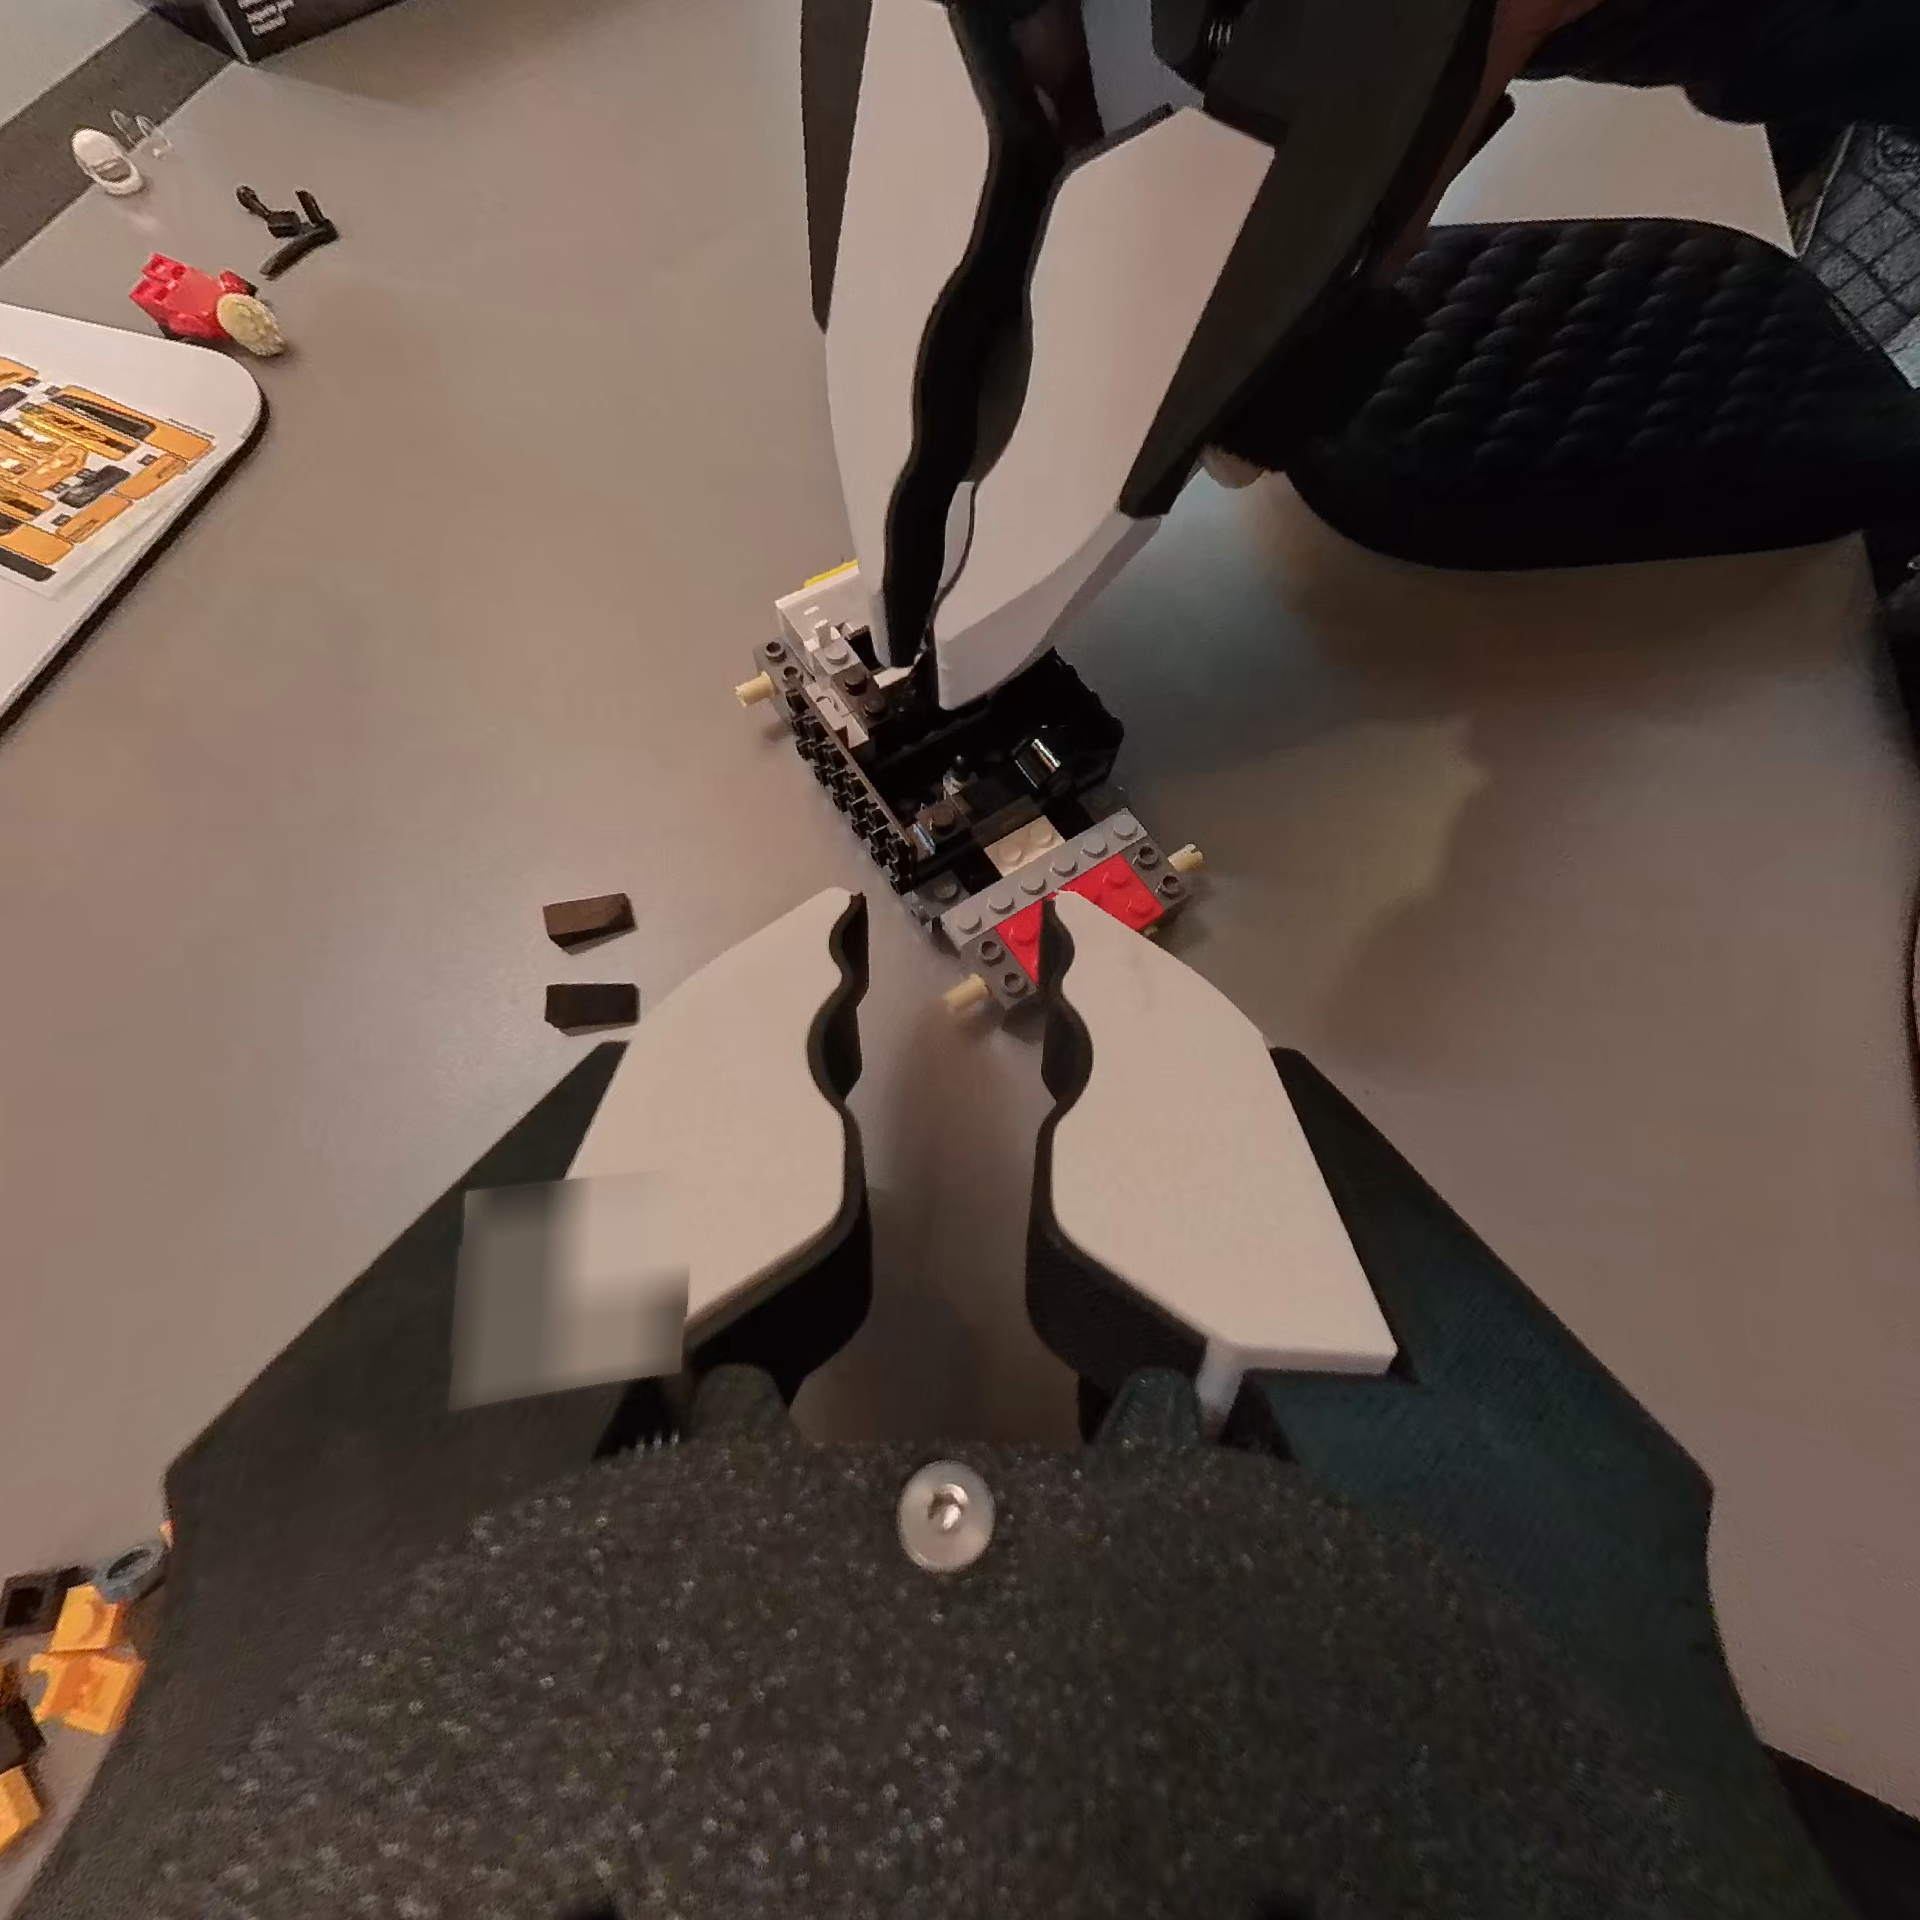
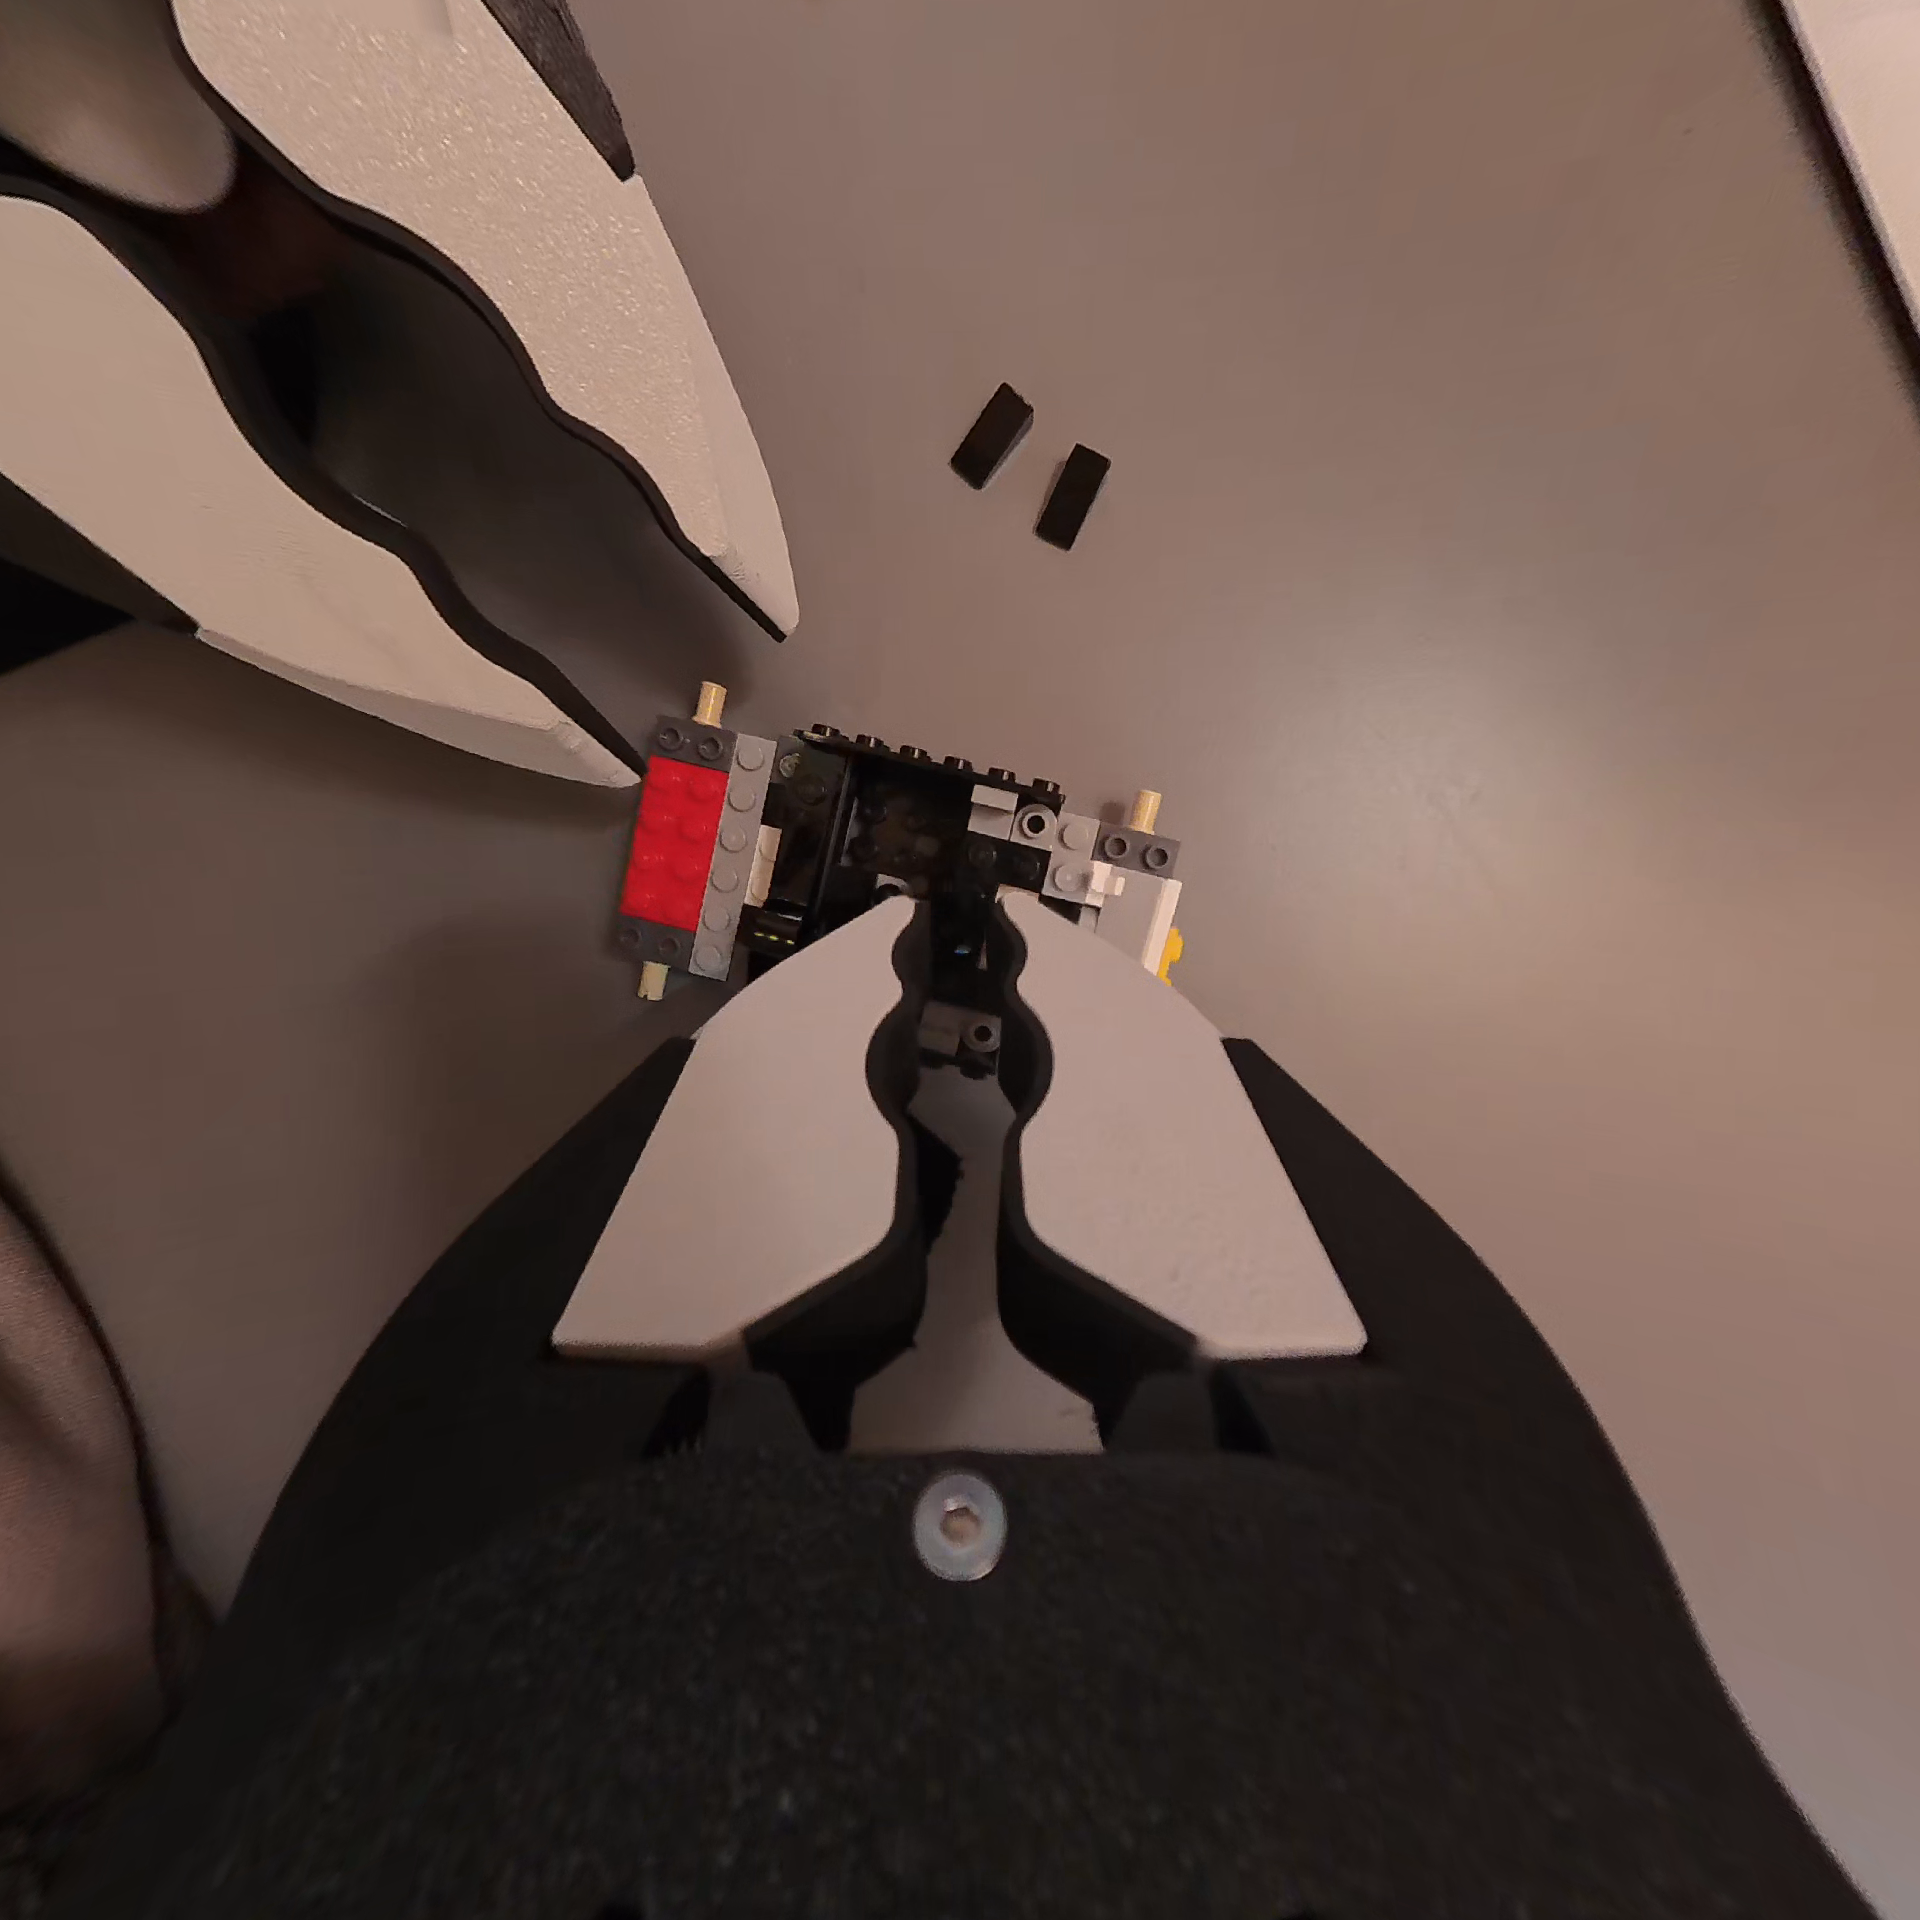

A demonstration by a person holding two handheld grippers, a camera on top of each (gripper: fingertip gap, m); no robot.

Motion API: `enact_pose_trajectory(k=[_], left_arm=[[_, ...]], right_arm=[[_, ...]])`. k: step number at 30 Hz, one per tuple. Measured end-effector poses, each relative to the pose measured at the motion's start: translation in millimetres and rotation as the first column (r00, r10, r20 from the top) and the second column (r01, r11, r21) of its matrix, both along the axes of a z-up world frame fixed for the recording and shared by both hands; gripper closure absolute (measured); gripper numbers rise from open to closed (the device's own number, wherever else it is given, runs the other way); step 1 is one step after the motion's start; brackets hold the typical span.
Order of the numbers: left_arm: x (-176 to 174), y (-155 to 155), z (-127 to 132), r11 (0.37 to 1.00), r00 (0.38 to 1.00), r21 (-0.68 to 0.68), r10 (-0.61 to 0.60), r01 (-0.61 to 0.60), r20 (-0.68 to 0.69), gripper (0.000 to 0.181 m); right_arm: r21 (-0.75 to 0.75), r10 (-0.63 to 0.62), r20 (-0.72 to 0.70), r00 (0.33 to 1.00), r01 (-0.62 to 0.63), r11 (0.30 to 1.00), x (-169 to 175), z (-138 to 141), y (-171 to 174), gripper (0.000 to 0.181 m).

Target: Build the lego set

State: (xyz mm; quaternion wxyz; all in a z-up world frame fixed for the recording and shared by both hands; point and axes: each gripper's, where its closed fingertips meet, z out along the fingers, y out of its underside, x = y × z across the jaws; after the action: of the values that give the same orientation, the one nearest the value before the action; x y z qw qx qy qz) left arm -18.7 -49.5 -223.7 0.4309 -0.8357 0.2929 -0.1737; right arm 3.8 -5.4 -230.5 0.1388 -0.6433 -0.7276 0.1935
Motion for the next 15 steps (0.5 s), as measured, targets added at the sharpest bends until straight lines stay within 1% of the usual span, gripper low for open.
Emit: enact_pose_trajectory(k=[8,15], left_arm=[[0.1,0.0,0.3,1.000,1.000,-0.001,-0.001,0.001,0.002,0.150],[0.1,-0.1,0.0,1.000,1.000,-0.002,-0.001,0.001,0.004,0.150]], right_arm=[[-0.028,-0.013,-0.001,1.000,0.013,1.000,0.0,1.0,1.5,0.174],[-0.136,-0.100,0.007,0.995,0.100,0.986,0.9,1.6,3.5,0.174]])
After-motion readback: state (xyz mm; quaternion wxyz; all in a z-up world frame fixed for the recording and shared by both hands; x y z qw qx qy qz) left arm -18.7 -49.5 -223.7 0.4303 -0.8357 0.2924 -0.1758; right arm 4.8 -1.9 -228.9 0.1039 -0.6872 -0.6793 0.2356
